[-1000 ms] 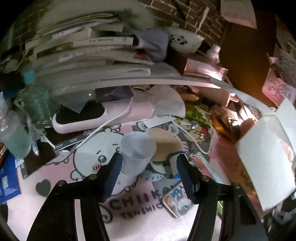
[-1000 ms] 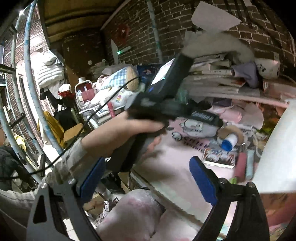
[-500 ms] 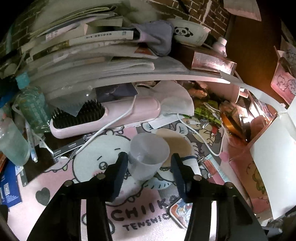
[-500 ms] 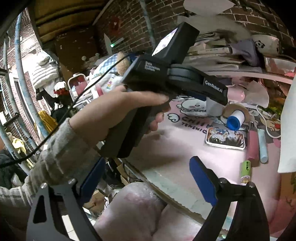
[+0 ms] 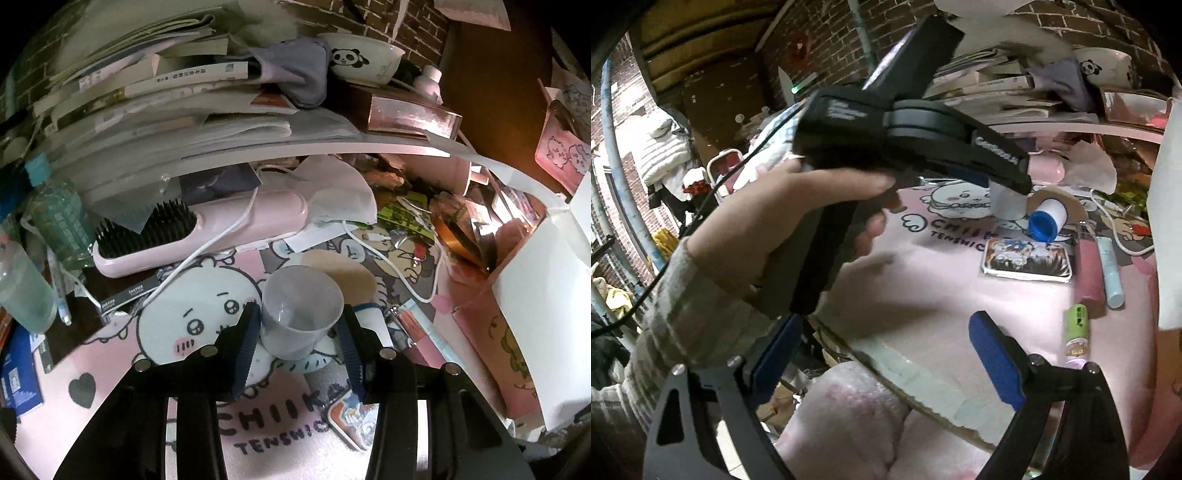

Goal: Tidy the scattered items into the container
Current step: 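Grasp the white plastic cup with the left tool while the right tool withdraws, then carry the white cup into the white box and lower it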

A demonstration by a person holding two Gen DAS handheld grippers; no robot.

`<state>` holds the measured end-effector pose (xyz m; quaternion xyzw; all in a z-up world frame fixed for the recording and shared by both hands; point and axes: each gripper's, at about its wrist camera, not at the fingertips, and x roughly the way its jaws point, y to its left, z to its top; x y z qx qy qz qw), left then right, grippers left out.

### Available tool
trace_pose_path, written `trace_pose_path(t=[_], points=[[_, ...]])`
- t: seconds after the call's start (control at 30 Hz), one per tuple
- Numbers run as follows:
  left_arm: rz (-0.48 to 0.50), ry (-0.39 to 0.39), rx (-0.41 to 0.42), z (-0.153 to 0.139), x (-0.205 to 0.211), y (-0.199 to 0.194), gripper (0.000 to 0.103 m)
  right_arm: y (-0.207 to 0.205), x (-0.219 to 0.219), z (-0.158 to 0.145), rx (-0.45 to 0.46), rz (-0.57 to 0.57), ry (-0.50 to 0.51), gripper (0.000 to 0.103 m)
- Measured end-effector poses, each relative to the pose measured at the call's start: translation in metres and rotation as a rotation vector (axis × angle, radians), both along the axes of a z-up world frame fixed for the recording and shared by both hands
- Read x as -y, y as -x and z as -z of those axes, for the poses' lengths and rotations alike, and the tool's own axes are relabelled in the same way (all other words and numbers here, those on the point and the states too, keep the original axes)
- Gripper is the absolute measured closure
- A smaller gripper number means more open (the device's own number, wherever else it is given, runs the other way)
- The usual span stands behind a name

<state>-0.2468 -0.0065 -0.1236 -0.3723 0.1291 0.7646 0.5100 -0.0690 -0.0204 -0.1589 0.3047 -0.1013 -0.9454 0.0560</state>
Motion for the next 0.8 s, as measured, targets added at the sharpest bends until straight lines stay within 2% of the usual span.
trace_pose_path(t=[0.23,0.53,0.57,0.6,0.63,0.8], points=[[-0.003,-0.028,0.029,-0.006,0.015,-0.004,0.065,0.005,-0.006,0.002,-0.013,0.054,-0.013,0.012],[-0.022,-0.052,0.012,-0.025,0.044,-0.013,0.065,0.005,-0.002,0.005,-0.038,0.074,-0.046,0.012],[-0.021,-0.061,0.019,-0.028,0.048,-0.014,0.065,0.005,-0.002,0.005,-0.040,0.075,-0.050,0.010],[-0.017,-0.078,0.024,-0.034,0.053,-0.015,0.065,0.004,-0.001,0.005,-0.043,0.077,-0.053,0.002],[-0.012,-0.087,0.024,-0.037,0.055,-0.017,0.065,0.002,-0.001,0.005,-0.055,0.084,-0.051,0.000],[0.043,-0.144,0.014,-0.069,0.064,-0.035,0.065,-0.001,0.001,0.005,-0.086,0.093,-0.067,0.000]])
